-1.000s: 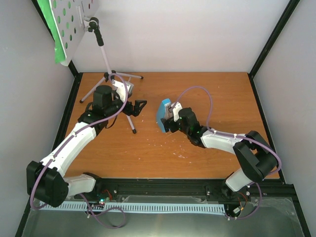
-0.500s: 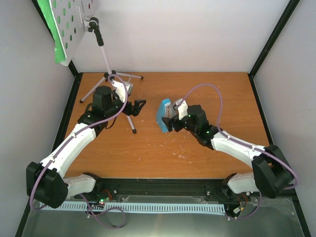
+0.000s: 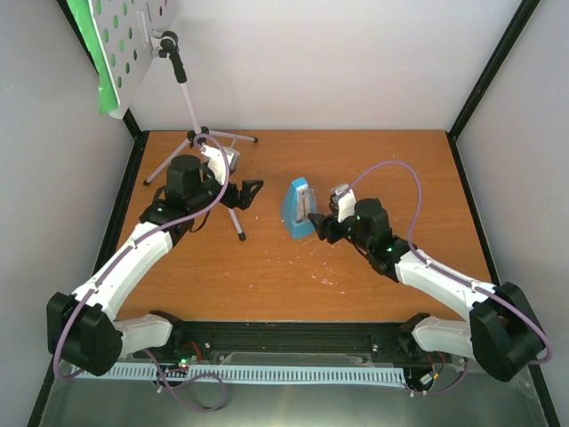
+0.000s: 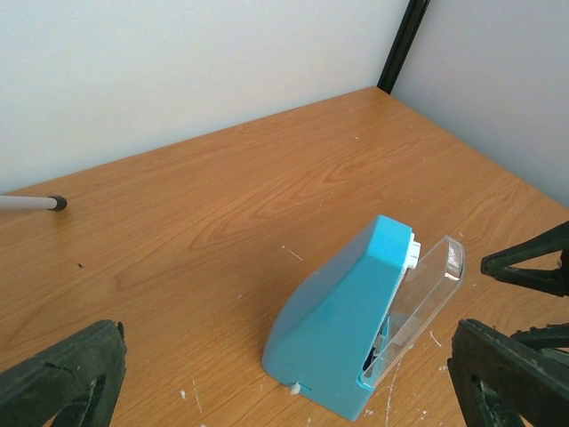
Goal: Pack up the instrument practice props
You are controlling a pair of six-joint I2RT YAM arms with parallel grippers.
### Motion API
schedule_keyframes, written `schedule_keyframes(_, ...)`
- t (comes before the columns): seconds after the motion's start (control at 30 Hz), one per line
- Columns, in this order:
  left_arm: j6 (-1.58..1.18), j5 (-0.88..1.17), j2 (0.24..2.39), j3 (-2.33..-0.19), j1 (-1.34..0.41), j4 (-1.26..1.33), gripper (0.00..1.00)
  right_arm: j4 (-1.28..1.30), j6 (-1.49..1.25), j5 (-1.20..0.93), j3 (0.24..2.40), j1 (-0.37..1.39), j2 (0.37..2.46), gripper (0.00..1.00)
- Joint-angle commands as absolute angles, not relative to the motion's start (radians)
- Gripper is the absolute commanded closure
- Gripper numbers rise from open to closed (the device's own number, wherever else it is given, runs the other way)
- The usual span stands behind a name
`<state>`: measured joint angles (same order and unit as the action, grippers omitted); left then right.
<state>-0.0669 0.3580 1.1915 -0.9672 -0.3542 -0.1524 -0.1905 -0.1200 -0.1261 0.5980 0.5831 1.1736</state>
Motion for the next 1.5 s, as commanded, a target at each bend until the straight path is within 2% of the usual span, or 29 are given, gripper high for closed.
schedule_keyframes(0.0, -0.061, 0.368, 1.161, -0.97, -0.35, -0.123, 0.01, -0.287, -0.159, -0.167, 0.596, 0.566, 1.22, 0.3)
schedule_keyframes(0.13, -0.06, 0.367, 1.151, -0.967, -0.35, -0.12, 0.01, -0.302, -0.167, -0.161, 0.646, 0.543, 1.284, 0.34)
schedule_keyframes(0.43, -0.056, 0.376, 1.157, -0.971, -0.35, -0.123, 0.0, -0.319, -0.175, -0.167, 0.713, 0.535, 1.369, 0.35)
schedule_keyframes(1.47, -0.05, 0.43, 1.164, -0.971, -0.35, -0.117, 0.0, -0.263, -0.171, -0.133, 0.811, 0.512, 1.458, 0.37)
